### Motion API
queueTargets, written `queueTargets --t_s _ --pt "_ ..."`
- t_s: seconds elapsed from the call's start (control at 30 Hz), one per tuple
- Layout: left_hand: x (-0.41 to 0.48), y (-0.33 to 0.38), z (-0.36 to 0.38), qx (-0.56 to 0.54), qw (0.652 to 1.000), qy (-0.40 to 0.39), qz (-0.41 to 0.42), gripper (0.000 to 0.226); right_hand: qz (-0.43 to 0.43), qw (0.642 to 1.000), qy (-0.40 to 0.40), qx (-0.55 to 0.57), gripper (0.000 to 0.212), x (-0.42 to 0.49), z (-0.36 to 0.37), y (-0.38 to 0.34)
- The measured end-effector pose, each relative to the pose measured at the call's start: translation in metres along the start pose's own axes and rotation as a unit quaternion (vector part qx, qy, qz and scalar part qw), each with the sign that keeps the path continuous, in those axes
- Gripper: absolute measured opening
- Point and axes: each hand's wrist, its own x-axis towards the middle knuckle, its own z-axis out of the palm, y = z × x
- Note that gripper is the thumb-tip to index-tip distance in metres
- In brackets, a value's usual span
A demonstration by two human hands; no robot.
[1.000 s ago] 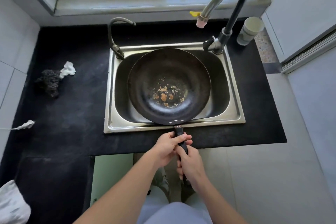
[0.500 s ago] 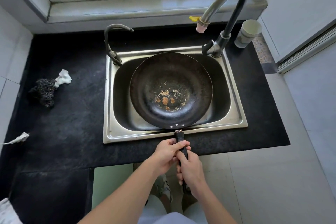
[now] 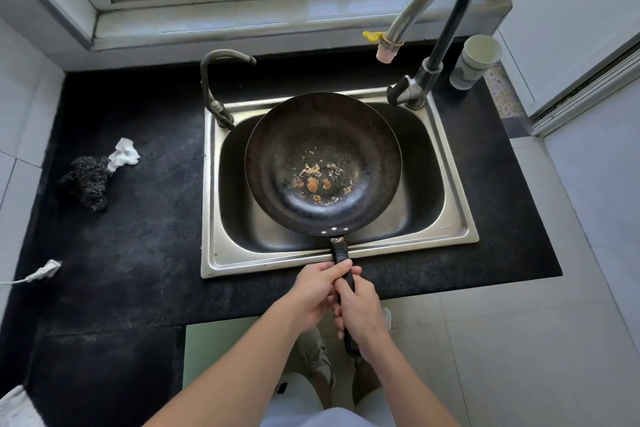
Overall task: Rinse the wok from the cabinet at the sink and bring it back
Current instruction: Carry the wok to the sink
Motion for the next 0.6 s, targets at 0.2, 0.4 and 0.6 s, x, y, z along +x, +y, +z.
queueTargets --t_s 0.2,0.4,0.6 --pt "0.000 0.002 -0.002 0.017 1.000 -0.002 -0.001 0.028 -0.007 1.000 0.003 -0.020 0.036 -0.001 0.000 -0.003" --pt "-0.005 0.001 0.002 -0.015 0.999 -0.004 0.034 0.027 -0.024 0.991 -0.028 -0.132 0.031 0.003 -0.028 0.005" --pt "-0.012 -0.002 0.006 -0.034 0.998 0.003 0.047 0.027 -0.115 0.973 0.071 -0.187 0.019 -0.001 -0.088 -0.007"
